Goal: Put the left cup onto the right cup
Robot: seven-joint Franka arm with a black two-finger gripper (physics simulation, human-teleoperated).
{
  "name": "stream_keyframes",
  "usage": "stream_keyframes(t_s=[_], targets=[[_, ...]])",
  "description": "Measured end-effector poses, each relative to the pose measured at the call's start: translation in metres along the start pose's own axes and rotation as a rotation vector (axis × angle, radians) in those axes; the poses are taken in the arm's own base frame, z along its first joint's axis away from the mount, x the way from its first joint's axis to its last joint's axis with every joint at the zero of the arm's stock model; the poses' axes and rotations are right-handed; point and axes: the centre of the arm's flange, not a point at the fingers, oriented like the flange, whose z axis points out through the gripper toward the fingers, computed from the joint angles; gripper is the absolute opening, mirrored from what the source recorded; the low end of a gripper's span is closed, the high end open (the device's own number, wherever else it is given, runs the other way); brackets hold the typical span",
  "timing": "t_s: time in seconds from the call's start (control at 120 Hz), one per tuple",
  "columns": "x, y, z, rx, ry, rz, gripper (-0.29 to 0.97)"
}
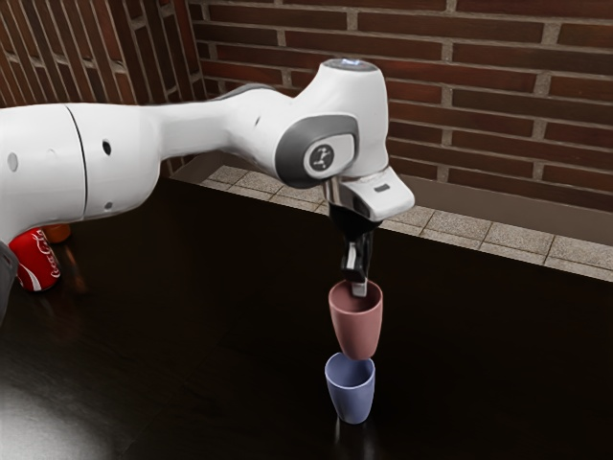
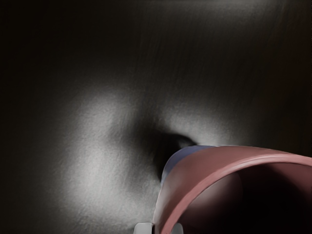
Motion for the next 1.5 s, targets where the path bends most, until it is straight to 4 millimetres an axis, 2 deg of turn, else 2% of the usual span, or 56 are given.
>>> stream_keyframes(t_s=[0.267,0.567,0.858,0.883,1.033,1.15,1.342,1.5], targets=[[-0.006,0.007,0.019,-0.036,-0.030,-0.026,-0.11],[-0.006,0.001,0.038,-0.053,-0.051,-0.052,-0.11],[-0.001,-0.007,0.073,-0.080,-0.089,-0.066,-0.11],[0.000,-0.007,0.073,-0.080,-0.090,-0.066,-0.07],[0.003,-0.004,0.064,-0.072,-0.080,-0.062,0.27],[0.002,-0.003,0.056,-0.067,-0.073,-0.062,0.44],[-0.008,-0.003,0.024,-0.017,-0.061,-0.063,0.58],[-0.046,-0.016,-0.018,0.053,-0.065,-0.098,0.63]])
